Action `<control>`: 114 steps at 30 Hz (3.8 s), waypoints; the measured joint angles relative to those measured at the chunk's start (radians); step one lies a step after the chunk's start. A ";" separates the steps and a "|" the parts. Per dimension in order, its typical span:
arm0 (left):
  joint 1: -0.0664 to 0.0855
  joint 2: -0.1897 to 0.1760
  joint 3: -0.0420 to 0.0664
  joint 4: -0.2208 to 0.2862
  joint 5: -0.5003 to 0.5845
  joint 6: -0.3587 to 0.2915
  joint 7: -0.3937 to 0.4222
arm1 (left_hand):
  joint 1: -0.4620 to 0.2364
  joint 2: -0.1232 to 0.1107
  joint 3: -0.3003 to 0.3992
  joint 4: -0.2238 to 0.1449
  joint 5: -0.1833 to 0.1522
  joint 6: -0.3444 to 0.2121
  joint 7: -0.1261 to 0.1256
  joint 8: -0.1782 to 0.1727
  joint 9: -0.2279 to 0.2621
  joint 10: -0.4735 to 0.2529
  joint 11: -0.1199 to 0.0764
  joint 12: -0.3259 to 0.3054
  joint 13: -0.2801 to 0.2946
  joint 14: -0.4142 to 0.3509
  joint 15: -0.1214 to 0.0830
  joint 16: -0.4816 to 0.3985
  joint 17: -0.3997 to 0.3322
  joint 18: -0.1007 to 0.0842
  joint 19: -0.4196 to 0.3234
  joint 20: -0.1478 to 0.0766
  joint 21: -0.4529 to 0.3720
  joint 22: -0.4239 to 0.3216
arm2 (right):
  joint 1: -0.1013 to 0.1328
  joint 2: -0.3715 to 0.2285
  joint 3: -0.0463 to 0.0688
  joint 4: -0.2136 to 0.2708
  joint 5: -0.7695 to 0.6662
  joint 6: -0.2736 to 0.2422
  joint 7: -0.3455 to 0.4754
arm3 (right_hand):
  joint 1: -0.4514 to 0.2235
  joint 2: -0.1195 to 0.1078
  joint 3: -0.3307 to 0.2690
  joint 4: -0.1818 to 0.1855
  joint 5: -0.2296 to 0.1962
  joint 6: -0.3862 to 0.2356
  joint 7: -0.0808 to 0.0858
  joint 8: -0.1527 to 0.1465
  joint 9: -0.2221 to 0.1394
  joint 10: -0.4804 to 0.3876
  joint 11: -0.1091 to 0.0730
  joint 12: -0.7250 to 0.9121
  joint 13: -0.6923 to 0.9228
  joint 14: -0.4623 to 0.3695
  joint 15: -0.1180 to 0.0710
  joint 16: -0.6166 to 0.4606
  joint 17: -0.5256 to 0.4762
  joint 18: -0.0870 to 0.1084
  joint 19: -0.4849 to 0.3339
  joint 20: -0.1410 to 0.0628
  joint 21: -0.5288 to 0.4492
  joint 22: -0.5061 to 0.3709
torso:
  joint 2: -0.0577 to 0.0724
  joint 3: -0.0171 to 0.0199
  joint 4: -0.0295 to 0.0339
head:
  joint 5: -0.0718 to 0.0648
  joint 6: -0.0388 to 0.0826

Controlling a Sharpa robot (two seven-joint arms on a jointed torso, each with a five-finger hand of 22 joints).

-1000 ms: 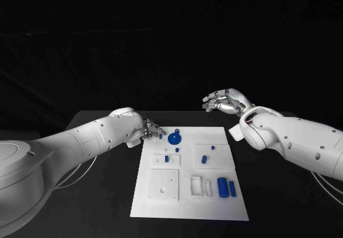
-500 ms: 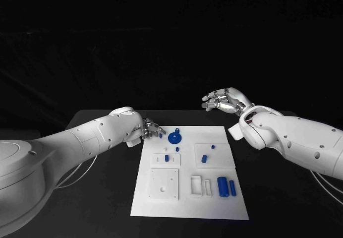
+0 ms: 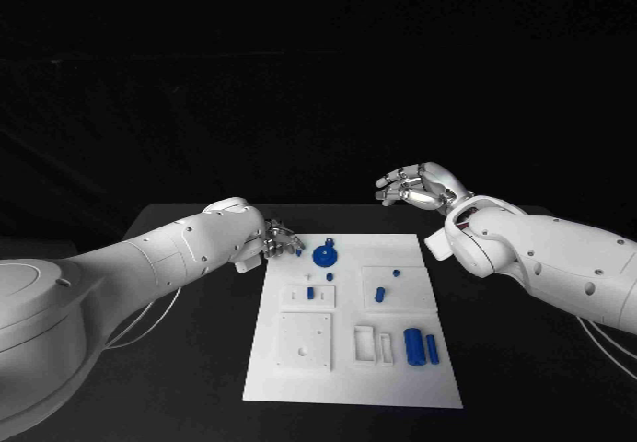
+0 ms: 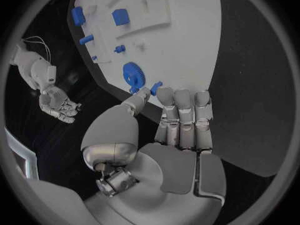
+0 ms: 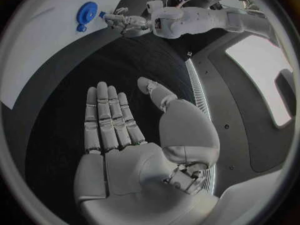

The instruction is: Assemble the parts on the task board

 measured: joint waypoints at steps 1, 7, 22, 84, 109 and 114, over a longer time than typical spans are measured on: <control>0.000 0.000 0.000 0.000 0.001 0.001 0.000 | 0.000 0.007 0.001 -0.004 0.000 0.002 0.002 0.000 -0.001 0.000 0.000 0.000 0.000 0.000 0.000 0.000 0.000 0.000 0.000 0.000 -0.004 0.000 | 0.000 0.000 0.000 0.000 0.000 0.000 0.000 | 0.000 0.000 0.000 0.000 0.000 0.000 0.000 0.000 -0.001 0.000 0.000 0.000 0.000 0.000 0.000 0.000 0.000 0.000 0.000 0.000 0.000 0.000 | 0.000 0.0000 0.0002 | 0.000 0.000; 0.000 0.001 0.000 -0.001 0.005 0.005 0.003 | -0.001 0.020 -0.001 -0.016 0.000 0.007 0.000 0.004 -0.006 0.000 0.000 0.000 -0.003 0.000 0.000 0.004 -0.004 0.000 0.000 0.000 -0.004 0.001 | 0.000 0.002 0.000 -0.001 0.000 0.000 0.000 | 0.000 0.000 0.000 0.000 0.000 0.000 0.000 0.000 -0.001 0.000 0.000 0.000 0.000 0.000 0.000 0.000 0.000 0.000 0.000 0.000 0.000 0.001 | 0.000 0.0000 -0.0001 | 0.000 -0.001; 0.000 0.002 0.000 -0.004 0.022 0.013 0.007 | 0.012 0.054 0.004 -0.057 0.000 0.015 0.000 0.010 -0.015 0.000 0.000 0.000 -0.009 0.000 0.000 0.004 -0.010 0.000 0.000 0.000 -0.008 0.005 | 0.000 0.003 0.000 -0.001 0.000 0.000 0.000 | 0.000 0.000 0.000 0.000 0.000 0.000 0.000 0.000 -0.001 0.000 0.000 -0.004 0.000 0.000 0.000 0.000 0.000 0.000 0.000 0.000 0.000 0.001 | 0.000 0.0000 0.0002 | 0.002 -0.004; -0.002 -0.133 0.000 0.211 0.039 -0.174 0.046 | 0.019 0.116 0.061 -0.172 0.254 0.131 -0.006 0.064 -0.045 0.110 -0.052 -0.007 -0.036 0.076 -0.018 0.035 -0.041 0.000 0.090 -0.028 0.000 0.026 | 0.000 -0.008 0.000 -0.004 0.001 0.000 0.000 | 0.000 0.000 -0.002 0.002 0.000 0.000 0.000 0.000 -0.002 0.004 -0.004 -0.008 0.000 0.001 -0.001 -0.004 -0.001 0.000 0.000 0.000 0.000 0.003 | -0.001 -0.0002 0.0016 | -0.002 -0.004; 0.037 -0.406 -0.010 0.648 0.046 -0.318 0.021 | 0.017 0.095 0.065 -0.176 0.259 0.147 -0.007 0.058 -0.045 0.119 -0.054 -0.012 -0.037 0.089 -0.020 0.027 -0.045 0.000 0.098 -0.030 0.000 0.026 | 0.000 -0.012 0.000 -0.016 0.005 0.000 -0.003 | 0.000 0.000 -0.003 0.003 0.000 0.000 0.000 0.000 -0.003 0.004 -0.004 -0.008 0.000 0.001 -0.001 -0.004 -0.001 0.000 -0.004 0.004 0.000 0.004 | -0.011 -0.0028 0.0188 | -0.008 -0.006; 0.036 -0.428 -0.044 0.682 0.042 -0.324 0.015 | 0.021 0.091 0.064 -0.177 0.265 0.149 -0.010 0.056 -0.045 0.124 -0.056 -0.012 -0.036 0.095 -0.023 0.027 -0.046 0.000 0.102 -0.034 0.000 0.026 | 0.000 -0.013 0.000 -0.017 0.006 0.000 -0.004 | 0.000 0.000 -0.003 0.003 0.000 0.000 0.000 0.000 -0.003 0.004 -0.004 -0.012 0.000 0.001 -0.001 -0.004 -0.001 0.000 -0.004 0.004 0.000 0.004 | -0.011 -0.0040 0.0189 | -0.006 -0.006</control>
